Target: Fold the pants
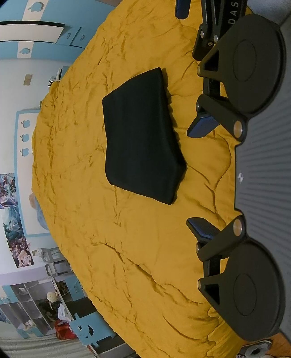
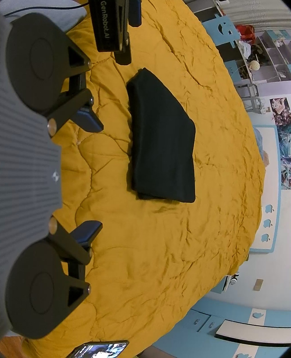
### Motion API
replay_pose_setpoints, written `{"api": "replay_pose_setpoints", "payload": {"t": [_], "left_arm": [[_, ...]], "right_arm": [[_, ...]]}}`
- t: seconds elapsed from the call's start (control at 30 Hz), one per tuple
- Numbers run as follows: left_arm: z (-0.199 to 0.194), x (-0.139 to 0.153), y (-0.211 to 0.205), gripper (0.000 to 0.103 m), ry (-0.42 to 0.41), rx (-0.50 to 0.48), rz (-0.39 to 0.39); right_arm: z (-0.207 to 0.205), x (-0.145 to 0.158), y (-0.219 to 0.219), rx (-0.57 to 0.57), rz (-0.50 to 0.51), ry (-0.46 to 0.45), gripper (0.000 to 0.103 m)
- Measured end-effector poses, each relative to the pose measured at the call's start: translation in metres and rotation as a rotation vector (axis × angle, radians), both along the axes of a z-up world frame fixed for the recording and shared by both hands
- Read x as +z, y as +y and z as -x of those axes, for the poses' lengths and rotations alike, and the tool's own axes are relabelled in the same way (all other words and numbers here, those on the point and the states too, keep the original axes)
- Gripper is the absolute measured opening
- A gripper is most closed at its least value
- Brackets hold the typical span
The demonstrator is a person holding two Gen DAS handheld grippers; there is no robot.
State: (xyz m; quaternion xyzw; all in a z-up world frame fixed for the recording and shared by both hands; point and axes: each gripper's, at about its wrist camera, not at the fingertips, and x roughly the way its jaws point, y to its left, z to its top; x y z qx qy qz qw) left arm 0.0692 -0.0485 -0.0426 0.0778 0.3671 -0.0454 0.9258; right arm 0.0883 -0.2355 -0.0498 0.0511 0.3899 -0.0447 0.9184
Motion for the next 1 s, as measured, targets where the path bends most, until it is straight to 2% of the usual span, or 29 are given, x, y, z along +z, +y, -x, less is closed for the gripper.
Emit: {"api": "replay_pose_setpoints", "payload": {"t": [1.0], "left_arm": [[0.0005,-0.0001,-0.0005,0.094,-0.001,-0.010,-0.007]], "right_arm": [[0.0009,0.0024,0.0021,0.001,0.005,-0.007,0.082]]}}
